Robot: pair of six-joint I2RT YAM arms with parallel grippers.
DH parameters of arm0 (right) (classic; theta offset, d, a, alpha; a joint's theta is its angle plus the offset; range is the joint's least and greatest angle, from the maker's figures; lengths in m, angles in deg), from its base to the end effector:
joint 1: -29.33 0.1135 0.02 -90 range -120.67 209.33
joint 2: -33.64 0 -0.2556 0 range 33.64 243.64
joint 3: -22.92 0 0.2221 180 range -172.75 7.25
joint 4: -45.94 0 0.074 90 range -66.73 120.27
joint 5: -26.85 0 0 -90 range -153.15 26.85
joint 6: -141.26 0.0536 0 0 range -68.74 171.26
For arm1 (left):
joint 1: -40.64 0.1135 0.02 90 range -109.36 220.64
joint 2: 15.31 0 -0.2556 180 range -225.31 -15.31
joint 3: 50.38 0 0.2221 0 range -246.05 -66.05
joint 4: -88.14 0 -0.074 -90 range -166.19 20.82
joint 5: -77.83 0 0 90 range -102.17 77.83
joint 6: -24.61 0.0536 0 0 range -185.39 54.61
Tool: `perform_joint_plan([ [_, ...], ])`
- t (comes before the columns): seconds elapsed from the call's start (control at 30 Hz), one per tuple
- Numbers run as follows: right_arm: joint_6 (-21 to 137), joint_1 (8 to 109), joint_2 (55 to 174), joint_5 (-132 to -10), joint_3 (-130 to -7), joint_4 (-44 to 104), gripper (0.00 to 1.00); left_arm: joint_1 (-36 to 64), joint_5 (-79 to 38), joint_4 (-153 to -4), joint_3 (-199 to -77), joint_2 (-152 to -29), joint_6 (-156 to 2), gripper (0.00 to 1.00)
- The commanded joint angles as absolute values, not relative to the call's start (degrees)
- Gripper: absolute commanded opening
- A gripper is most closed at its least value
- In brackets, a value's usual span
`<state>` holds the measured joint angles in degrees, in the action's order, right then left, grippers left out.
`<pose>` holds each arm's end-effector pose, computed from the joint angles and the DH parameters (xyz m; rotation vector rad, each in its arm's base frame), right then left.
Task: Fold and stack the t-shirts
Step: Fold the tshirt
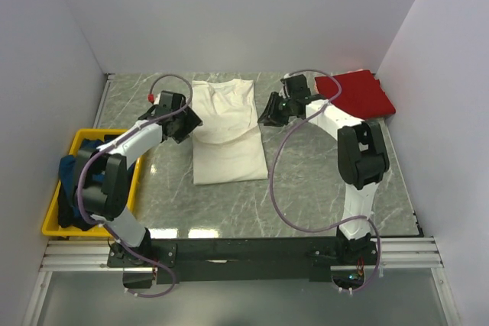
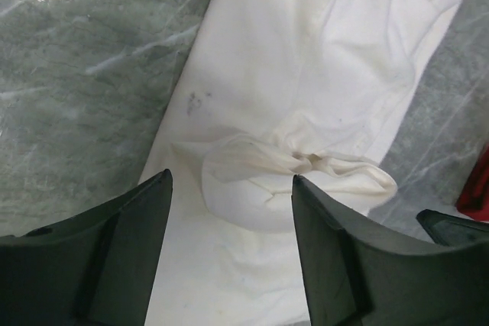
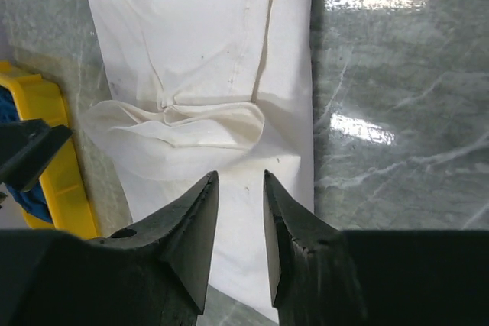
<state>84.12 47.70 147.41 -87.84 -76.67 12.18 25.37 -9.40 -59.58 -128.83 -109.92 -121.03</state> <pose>0.3921 0.1538 0.2019 0.1070 2.5154 0.9121 0.3272 -0.0866 0.2110 -0.8766 2.3185 -0.4968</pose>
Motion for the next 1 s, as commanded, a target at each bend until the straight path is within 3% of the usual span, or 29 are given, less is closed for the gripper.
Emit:
perform_joint_plan([
  [0.0,82.9,47.78,140.27,-85.21,-74.24,13.48,0.37,25.44,-10.41,-60.72,-128.54,-103.83,-120.06,0.69],
  [0.13,81.77,51.03,136.3,-81.44,-69.05,14.8,0.37,23.77,-9.53,-61.33,-124.07,-99.25,-121.9,0.62],
  [0.23,80.71,54.9,135.5,-77.66,-67.2,14.97,0.36,20.96,-8.13,-62.56,-119.85,-96.88,-124.01,0.37],
  [0.27,80.36,56.56,135.68,-77.13,-66.93,15.15,0.36,19.13,-7.69,-63.52,-118.01,-96.61,-124.45,0.22],
  [0.4,79.74,60.08,139.09,-75.28,-68.86,14.1,0.36,15.6,-6.72,-64.49,-117.2,-98.97,-125.94,0.01],
  [0.97,77.54,59.04,157.2,-76.32,-88.72,5.13,0.34,16.73,-6.81,-60.37,-135.56,-121.38,-121.82,0.01],
])
